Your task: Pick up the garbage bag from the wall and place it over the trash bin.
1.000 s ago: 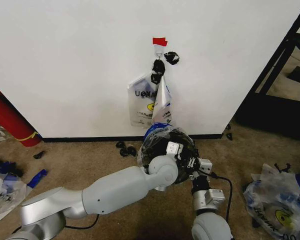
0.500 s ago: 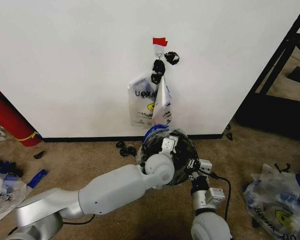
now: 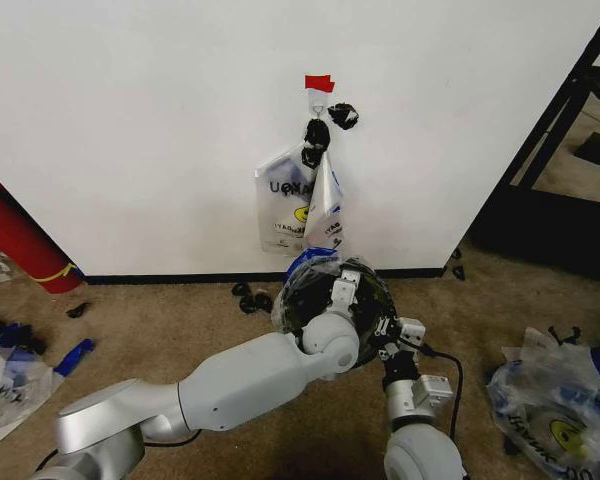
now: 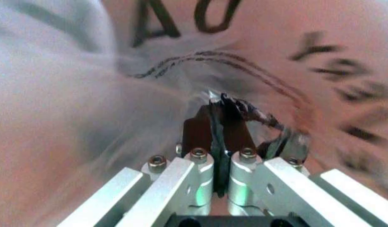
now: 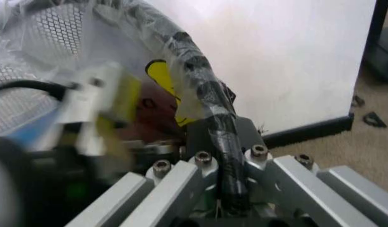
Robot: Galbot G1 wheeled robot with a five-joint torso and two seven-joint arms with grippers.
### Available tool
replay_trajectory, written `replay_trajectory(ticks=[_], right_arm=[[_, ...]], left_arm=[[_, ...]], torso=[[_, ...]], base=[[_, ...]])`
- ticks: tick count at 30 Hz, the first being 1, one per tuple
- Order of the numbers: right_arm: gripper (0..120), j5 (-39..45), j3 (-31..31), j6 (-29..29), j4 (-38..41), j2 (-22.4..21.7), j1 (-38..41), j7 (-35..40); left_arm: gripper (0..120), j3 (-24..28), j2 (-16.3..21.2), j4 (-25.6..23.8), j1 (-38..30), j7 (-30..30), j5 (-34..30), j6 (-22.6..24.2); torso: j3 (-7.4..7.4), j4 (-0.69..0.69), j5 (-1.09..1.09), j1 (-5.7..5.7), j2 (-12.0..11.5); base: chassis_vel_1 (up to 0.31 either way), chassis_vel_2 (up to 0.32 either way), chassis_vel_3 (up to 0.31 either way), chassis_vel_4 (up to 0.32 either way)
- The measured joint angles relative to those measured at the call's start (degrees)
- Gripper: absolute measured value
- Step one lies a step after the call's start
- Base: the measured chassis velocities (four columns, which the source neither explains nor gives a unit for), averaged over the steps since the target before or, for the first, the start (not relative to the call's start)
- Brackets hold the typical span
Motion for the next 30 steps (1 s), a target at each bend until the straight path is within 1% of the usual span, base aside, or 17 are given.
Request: replay_trajectory(ticks=[2, 4, 6, 10, 12, 13, 16, 18, 19, 20, 21, 22, 24, 25, 26, 27, 30], right_arm=[[0, 1.90, 0.30, -0.86, -0.35, -0.05, 0.73, 0.43], [0, 2.23, 0.37, -1.04, -0.41, -0.07, 0.86, 0.52], [0, 6.15, 1.02, -3.25, -0.76, -0.29, 2.19, 1.60], [0, 11.13, 1.65, -5.79, -1.35, -0.56, 3.52, 2.75], [0, 12.59, 1.75, -6.49, -1.36, -0.61, 3.76, 3.08], [0, 13.92, 1.83, -7.14, -1.35, -0.66, 3.96, 3.34], [0, 18.46, 2.26, -9.45, -1.01, -0.91, 4.70, 4.15], [0, 22.29, 2.59, -11.29, -0.62, -1.18, 5.42, 4.82], [0, 26.19, 3.21, -13.17, -0.19, -1.47, 5.84, 5.54], [0, 26.19, 3.21, -13.17, -0.19, -1.47, 5.84, 5.54], [0, 28.29, 3.45, -14.05, -0.13, -1.67, 6.19, 6.02], [0, 30.10, 3.65, -14.89, -0.12, -1.88, 6.66, 6.47], [0, 34.97, 3.99, -17.62, -0.16, -2.43, 8.39, 7.85], [0, 37.78, 3.97, -19.10, -0.40, -2.80, 9.61, 8.66], [0, 39.79, 3.79, -20.31, -0.84, -3.17, 10.77, 9.21], [0, 39.79, 3.79, -20.31, -0.84, -3.17, 10.77, 9.21], [0, 43.20, 3.18, -22.72, -1.87, -3.87, 13.09, 9.84]], left_arm=[[0, 0.22, 1.72, -3.40, 0.00, 0.02, -1.02, 1.36], [0, 0.27, 2.15, -4.18, -0.02, 0.06, -1.18, 1.69], [0, 0.40, 5.33, -9.95, -0.29, 0.21, -3.25, 3.59], [0, 0.00, 10.42, -17.26, -0.04, 1.34, -4.47, 4.34], [1, -0.63, 11.67, -18.79, 0.52, 1.80, -4.50, 4.31], [7, -1.81, 13.18, -20.55, 1.44, 2.30, -4.54, 4.24], [18, -7.59, 18.44, -26.24, 6.10, 3.98, -4.07, 2.99], [25, -10.94, 21.53, -28.96, 8.83, 5.44, -2.29, 1.62], [32, -13.35, 24.20, -30.92, 11.18, 7.07, 0.36, -0.14], [32, -13.35, 24.20, -30.92, 11.18, 7.07, 0.36, -0.14], [35, -14.52, 25.17, -31.74, 12.50, 7.73, 2.01, -0.82], [38, -16.17, 26.18, -32.71, 14.47, 8.38, 3.92, -1.62], [47, -21.91, 27.92, -35.21, 20.71, 9.70, 8.02, -3.29], [54, -26.51, 28.69, -36.67, 25.37, 10.65, 10.40, -4.41], [57, -31.18, 29.30, -37.81, 30.32, 11.82, 12.98, -5.71], [57, -31.18, 29.30, -37.81, 30.32, 11.82, 12.98, -5.71], [71, -40.70, 29.34, -39.35, 43.33, 15.04, 18.96, -8.83]], torso=[[0.00, 0.00, -0.01, 0.00, 0.00], [0.00, -0.01, -0.01, 0.00, 0.00], [0.00, 0.00, -0.01, 0.00, 0.00], [0.00, -0.03, 0.00, 0.00, 0.00], [0.00, -0.02, -0.01, 0.00, 0.00], [0.00, -0.02, -0.01, 0.00, 0.00], [0.00, -0.01, -0.03, 0.00, 0.00], [0.00, 0.00, -0.02, 0.00, 0.00], [-0.01, 0.03, 0.00, 0.00, 0.00], [-0.01, 0.03, 0.00, 0.00, 0.00], [0.00, -0.04, -0.02, 0.00, 0.00], [0.00, -0.03, -0.03, 0.00, 0.00], [0.00, -0.03, -0.02, 0.00, 0.00], [-0.01, -0.01, -0.02, 0.00, 0.00], [-0.01, 0.01, -0.01, 0.00, 0.00], [-0.01, 0.01, -0.01, 0.00, 0.00], [0.00, 0.01, -0.03, 0.00, 0.00]], base=[[0.000, 0.000, 0.000, 0.000], [0.000, 0.000, 0.000, 0.000], [0.000, 0.000, 0.000, 0.000], [0.000, 0.000, 0.000, 0.000], [0.000, 0.000, 0.000, 0.000], [0.000, 0.000, 0.000, 0.000], [0.000, 0.000, 0.000, 0.000], [0.000, 0.000, 0.000, 0.000], [0.000, 0.000, 0.000, 0.000], [0.000, 0.000, 0.000, 0.000], [0.000, 0.000, 0.000, 0.000], [0.000, 0.000, 0.000, 0.000], [0.000, 0.000, 0.000, 0.000], [0.000, 0.000, 0.000, 0.000], [0.000, 0.000, 0.000, 0.000], [0.000, 0.000, 0.000, 0.000], [0.000, 0.000, 0.000, 0.000]])
